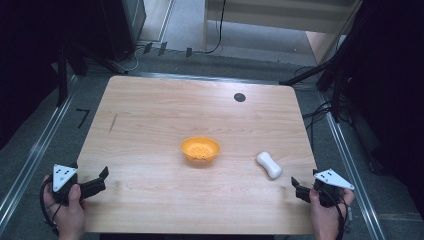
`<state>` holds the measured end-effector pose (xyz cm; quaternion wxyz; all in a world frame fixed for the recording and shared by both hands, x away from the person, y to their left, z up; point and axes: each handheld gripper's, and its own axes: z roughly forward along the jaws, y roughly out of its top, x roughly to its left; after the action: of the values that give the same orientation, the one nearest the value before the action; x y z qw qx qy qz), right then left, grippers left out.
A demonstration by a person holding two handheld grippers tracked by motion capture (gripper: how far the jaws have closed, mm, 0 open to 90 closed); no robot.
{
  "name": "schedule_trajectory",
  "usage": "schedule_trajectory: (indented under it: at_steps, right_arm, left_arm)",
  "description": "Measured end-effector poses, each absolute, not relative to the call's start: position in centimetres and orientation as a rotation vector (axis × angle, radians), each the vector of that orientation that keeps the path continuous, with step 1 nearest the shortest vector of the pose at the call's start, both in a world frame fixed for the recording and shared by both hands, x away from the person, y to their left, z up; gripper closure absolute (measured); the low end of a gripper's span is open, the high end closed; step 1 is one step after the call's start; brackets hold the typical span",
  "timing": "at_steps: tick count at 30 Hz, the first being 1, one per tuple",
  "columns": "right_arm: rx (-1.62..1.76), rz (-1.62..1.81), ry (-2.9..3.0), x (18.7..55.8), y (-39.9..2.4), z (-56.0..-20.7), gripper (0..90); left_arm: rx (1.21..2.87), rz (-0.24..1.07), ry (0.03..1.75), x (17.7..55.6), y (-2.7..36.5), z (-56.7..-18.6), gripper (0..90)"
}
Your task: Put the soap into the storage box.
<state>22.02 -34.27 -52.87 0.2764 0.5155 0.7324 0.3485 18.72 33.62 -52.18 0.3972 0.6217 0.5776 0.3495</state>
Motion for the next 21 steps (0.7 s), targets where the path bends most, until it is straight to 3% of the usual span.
schedule_trajectory:
  at_steps: [21]
  right_arm:
    - [1.463, 0.679, 2.276, 27.3, -30.8, -51.0, 18.3]
  left_arm:
    - [1.592, 0.888, 1.467, 18.8, 33.5, -52.2, 0.0]
